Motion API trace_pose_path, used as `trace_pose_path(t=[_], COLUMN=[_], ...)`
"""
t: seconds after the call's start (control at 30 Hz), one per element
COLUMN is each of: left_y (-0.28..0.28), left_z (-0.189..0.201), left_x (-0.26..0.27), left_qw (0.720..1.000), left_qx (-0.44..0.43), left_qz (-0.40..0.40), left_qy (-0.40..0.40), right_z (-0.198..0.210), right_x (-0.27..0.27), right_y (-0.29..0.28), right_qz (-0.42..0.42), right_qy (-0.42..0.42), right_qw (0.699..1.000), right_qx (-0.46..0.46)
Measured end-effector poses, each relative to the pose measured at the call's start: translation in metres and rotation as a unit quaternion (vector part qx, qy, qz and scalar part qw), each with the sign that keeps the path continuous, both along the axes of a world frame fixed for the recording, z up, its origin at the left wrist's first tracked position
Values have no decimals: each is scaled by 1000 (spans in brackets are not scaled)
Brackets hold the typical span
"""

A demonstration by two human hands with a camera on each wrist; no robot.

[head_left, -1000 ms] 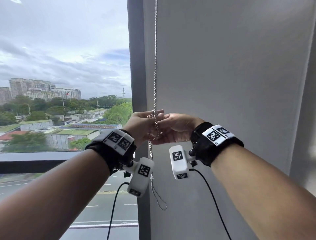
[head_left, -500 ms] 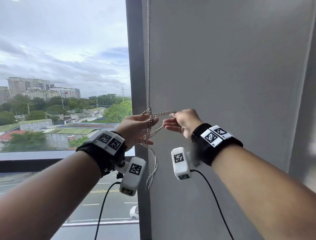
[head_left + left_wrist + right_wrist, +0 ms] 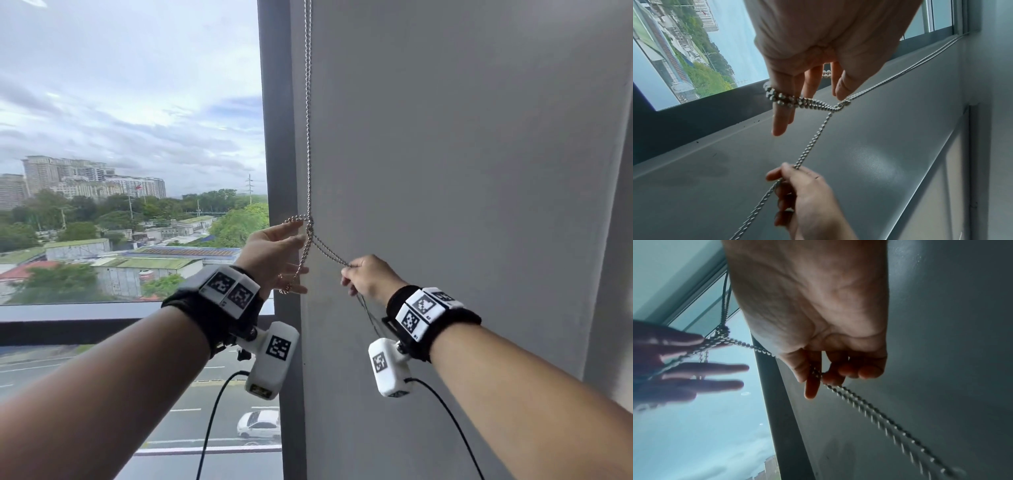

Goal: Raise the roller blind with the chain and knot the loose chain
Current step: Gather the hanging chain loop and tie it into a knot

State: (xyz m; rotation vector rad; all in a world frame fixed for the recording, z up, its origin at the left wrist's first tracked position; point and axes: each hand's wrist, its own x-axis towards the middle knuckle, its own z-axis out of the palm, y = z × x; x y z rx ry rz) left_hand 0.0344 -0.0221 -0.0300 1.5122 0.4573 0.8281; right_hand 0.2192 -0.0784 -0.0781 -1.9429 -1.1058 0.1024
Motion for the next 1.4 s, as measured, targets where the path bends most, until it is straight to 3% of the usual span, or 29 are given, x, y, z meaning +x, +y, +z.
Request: trace_pose_path(t=[0.1,0.17,0.23,0.3,0.37,0.5,0.67,0.73,0.8,0.9,0.97,1.03,1.13,1.4], left_y=[-3,-6,-8,-8,-9,-9,7,13,18,21,20,18,18,7], left_z=[4,4,0,-5,-6,3,2,0,0,2,2,2,0,-5], left_x=[4,8,11,14,13,6,6,9,12,16,19,21,25,30], left_qw=[1000,999,999,999,999,996,953,935,923,921,917,915,924,910], left_qx=[13,20,23,21,22,63,249,296,326,332,344,349,328,357], left_qz=[2,-5,-9,-3,10,33,108,131,150,147,143,139,141,142], left_qy=[10,28,40,43,47,49,136,143,140,139,146,147,138,155], right_z=[-7,-6,0,12,25,24,-12,-23,-31,-33,-25,-14,-9,-55], right_x=[-7,-15,-25,-34,-42,-49,-46,-47,-48,-54,-59,-62,-65,-67], right_y=[-5,-6,-8,-13,-15,-10,5,9,7,0,-2,-2,2,4], right_qz=[23,88,187,258,290,247,229,205,211,263,285,283,245,153], right_qy=[0,116,287,351,306,139,46,55,123,256,299,288,227,166], right_qw=[997,988,939,897,901,946,955,967,963,923,898,896,918,938], right_qx=[-70,-49,27,78,99,157,182,144,112,114,148,187,214,261])
